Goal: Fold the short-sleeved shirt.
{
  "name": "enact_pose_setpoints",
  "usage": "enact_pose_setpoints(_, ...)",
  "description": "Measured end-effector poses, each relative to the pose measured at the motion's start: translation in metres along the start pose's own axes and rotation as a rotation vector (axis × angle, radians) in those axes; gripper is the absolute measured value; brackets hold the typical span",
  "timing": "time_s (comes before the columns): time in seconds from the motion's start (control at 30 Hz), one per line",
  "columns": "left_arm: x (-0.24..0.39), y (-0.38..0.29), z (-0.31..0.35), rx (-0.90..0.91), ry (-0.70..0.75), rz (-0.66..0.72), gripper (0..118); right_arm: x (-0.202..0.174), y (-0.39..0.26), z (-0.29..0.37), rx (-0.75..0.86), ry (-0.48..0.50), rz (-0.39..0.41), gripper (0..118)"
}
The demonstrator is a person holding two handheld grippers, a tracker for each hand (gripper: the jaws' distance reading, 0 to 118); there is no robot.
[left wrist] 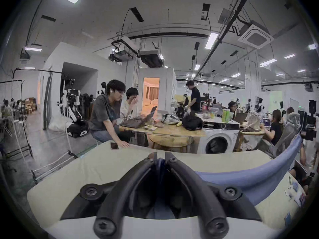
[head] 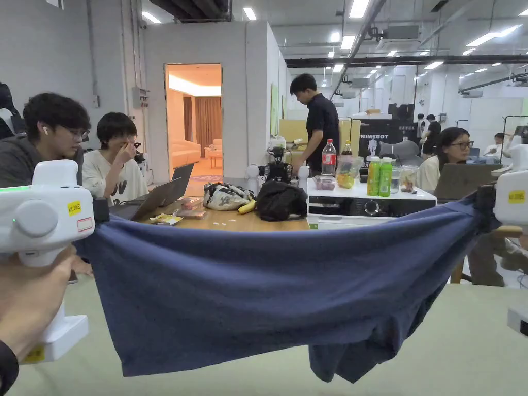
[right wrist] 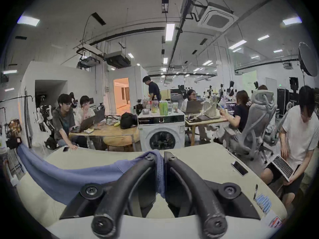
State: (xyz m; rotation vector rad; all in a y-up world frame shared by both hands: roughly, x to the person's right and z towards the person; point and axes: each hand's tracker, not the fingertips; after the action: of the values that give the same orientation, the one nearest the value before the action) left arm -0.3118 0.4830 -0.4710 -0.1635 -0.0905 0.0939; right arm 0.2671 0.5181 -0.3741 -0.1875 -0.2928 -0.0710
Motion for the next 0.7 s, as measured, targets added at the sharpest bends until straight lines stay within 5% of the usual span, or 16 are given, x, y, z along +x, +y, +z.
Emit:
enact_pose_setpoints(0.37, -0.005, -0.096, 0.015, -0.158, -0.097, 0.014, 2, 0.001, -0.091, -0.001, -0.094, 0.056, 0.002, 3)
enact_pose_setpoints(0.5, -0.028, -0.170, 0.060, -0.259, -0.187, 0.102, 2, 0.024, -0.172, 0.046, -0.161, 0.061, 0.084, 3)
enact_pose_setpoints(0.7, -0.049, -0.245, 0.166, -0.270, -0.255, 0.216, 2, 0.059, -0.271, 0.151, -0.254, 0.000, 0.010, 3)
